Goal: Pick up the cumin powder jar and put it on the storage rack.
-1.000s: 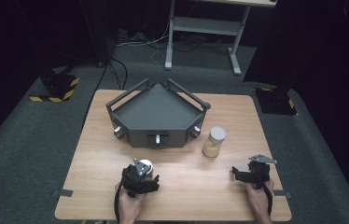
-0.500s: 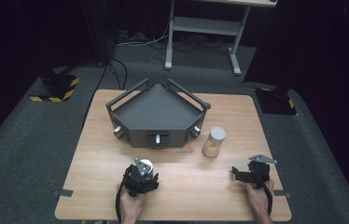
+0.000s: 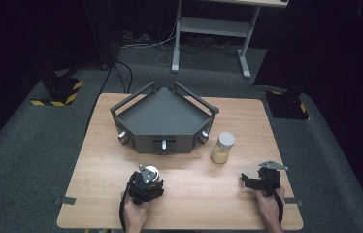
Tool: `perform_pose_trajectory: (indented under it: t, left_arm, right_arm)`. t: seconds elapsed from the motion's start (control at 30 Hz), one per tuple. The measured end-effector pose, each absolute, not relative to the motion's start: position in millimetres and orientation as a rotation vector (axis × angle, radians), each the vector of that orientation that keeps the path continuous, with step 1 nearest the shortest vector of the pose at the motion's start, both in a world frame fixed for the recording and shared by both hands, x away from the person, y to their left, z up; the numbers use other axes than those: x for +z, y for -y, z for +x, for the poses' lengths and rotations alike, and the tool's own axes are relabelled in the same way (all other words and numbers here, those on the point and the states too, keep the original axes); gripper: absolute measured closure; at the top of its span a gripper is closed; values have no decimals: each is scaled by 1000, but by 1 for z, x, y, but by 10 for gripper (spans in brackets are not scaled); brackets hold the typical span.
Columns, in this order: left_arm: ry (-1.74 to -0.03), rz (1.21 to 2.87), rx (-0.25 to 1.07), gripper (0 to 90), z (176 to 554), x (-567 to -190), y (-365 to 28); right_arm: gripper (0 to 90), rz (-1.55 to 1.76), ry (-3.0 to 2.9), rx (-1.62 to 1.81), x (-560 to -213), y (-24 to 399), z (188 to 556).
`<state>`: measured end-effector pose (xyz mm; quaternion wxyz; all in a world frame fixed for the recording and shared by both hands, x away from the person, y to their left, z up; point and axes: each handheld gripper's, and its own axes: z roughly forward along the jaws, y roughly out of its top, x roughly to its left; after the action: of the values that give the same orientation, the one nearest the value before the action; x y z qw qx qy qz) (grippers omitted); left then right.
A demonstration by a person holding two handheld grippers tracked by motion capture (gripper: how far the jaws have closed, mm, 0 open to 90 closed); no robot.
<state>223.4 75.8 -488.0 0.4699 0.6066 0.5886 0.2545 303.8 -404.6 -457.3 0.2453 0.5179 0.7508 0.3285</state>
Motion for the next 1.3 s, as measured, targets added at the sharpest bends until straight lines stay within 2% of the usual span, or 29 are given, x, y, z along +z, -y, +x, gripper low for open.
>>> perform_pose_trajectory:
  t: [0.33,0.37,0.4,0.5,0.6,0.73,0.93,0.97,1.03,1.13,1.2,1.23,1.3]
  left_arm:
    - [-1425,1490,618,310,224,-487,-75]
    - [-1288,1933,663,311,236,-450,-100]
    - [-1282,1960,645,311,237,-445,-102]
    - [-1277,1916,656,311,235,-447,-102]
    - [-1262,1956,633,311,238,-438,-105]
    - [-1272,1877,633,311,236,-441,-105]
    - [-1251,1911,599,311,241,-429,-111]
    - [-1236,1965,585,311,244,-421,-114]
    - [-1246,1916,591,311,242,-425,-113]
    - [-1229,1962,565,311,247,-415,-119]
    - [-1280,1780,569,311,241,-430,-112]
    - [-1222,1956,546,311,250,-409,-123]
    - [-1217,1954,536,311,253,-405,-125]
  right_arm:
    - [35,1413,-2049,897,-457,405,304]
    - [35,1413,-2049,897,-457,405,304]
    - [35,1413,-2049,896,-457,405,304]
    - [35,1414,-2049,896,-457,405,304]
    - [35,1413,-2049,896,-457,404,304]
    - [35,1413,-2049,896,-457,405,304]
    - [35,1414,-2049,897,-457,405,304]
    - [35,1413,-2049,897,-457,405,304]
    - [35,1413,-2049,897,-457,405,304]
    - [35,1413,-2049,897,-457,405,304]
    - [35,1413,-2049,897,-457,405,304]
    - [35,1414,-2049,897,-457,405,304]
    - [35,1413,-2049,897,-457,405,304]
